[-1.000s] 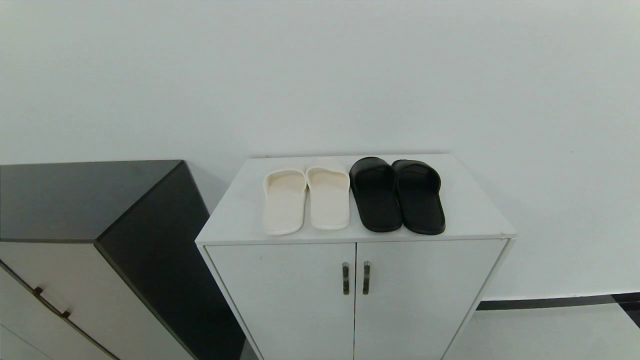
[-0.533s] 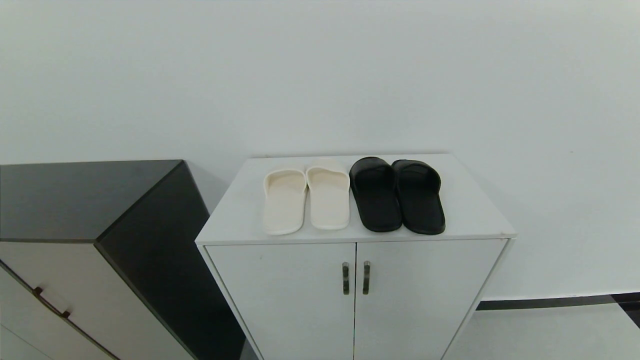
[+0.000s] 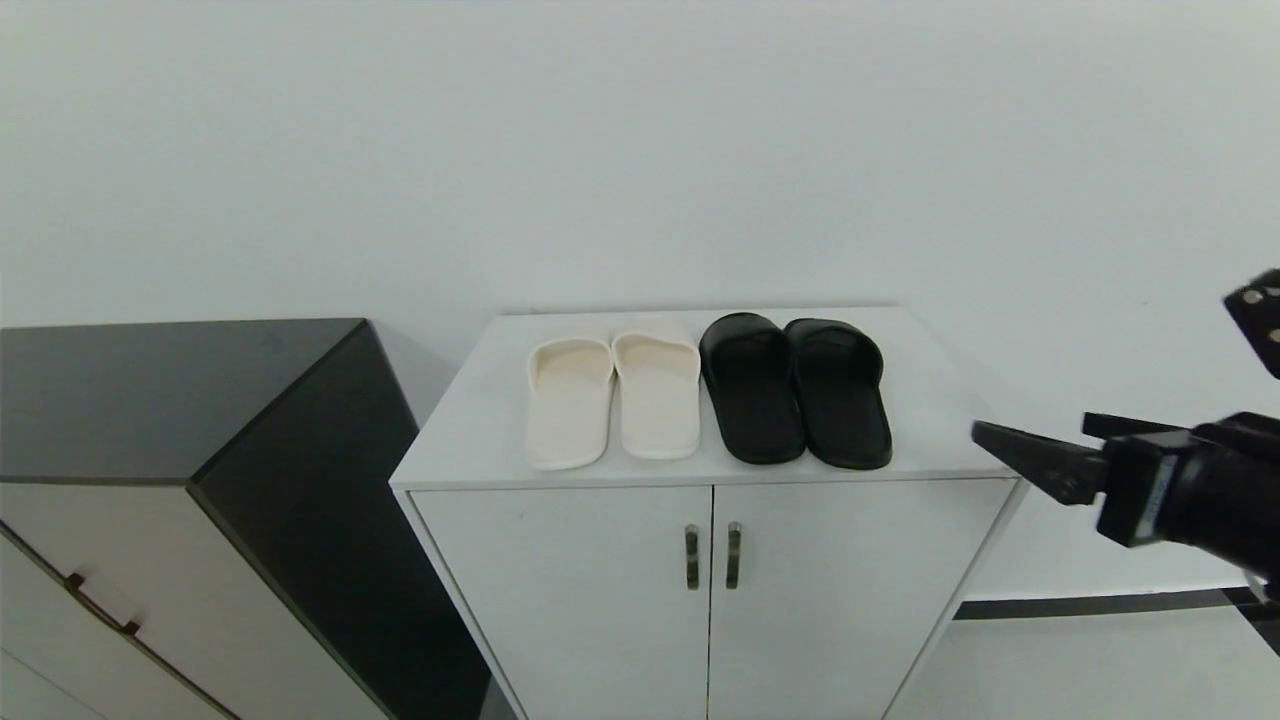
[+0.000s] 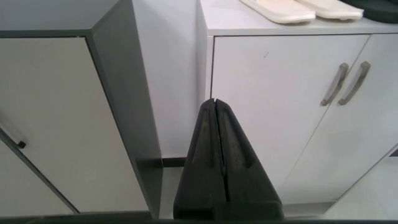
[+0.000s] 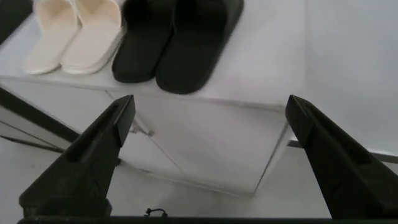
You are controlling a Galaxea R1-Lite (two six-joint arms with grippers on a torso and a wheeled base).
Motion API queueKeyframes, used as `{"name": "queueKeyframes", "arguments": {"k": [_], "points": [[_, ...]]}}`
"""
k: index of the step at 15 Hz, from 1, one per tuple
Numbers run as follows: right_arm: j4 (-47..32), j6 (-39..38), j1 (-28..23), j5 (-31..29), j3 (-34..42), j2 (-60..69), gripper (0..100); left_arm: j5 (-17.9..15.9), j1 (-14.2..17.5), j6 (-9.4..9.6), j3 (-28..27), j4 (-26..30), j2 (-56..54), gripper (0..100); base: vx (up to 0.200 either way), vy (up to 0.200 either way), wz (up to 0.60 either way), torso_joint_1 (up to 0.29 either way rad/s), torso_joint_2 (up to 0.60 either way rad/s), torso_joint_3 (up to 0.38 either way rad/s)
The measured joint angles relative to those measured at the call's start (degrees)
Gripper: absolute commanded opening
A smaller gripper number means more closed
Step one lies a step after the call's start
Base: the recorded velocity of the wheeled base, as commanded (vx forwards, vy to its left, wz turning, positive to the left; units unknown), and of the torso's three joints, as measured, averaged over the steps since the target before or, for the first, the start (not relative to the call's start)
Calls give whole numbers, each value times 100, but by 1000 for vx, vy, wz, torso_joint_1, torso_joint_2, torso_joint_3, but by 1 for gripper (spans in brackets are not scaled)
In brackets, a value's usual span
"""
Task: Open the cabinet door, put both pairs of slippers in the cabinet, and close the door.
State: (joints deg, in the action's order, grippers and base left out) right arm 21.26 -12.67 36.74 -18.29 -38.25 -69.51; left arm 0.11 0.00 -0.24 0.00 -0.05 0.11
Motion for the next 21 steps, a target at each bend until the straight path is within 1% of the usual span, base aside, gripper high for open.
{"name": "queueKeyframes", "arguments": {"k": [3,8,14,17,21], "points": [[121,-115,317,-585,-783,-976,100,-1,0,2,0,-2,0,0,0,0,0,0,0,0],[145,-49,460,-1354,-2037,-2332,100,-4,0,0,0,-2,0,0,0,0,0,0,0,0],[405,68,468,-1449,-2988,-3622,100,-4,0,9,0,-2,0,0,0,0,0,0,0,0],[430,99,361,-1442,-3438,-4151,100,-4,0,4,0,-2,0,0,0,0,0,0,0,0],[439,277,96,-1407,-4017,-4765,100,-4,0,2,0,-2,0,0,0,0,0,0,0,0]]}}
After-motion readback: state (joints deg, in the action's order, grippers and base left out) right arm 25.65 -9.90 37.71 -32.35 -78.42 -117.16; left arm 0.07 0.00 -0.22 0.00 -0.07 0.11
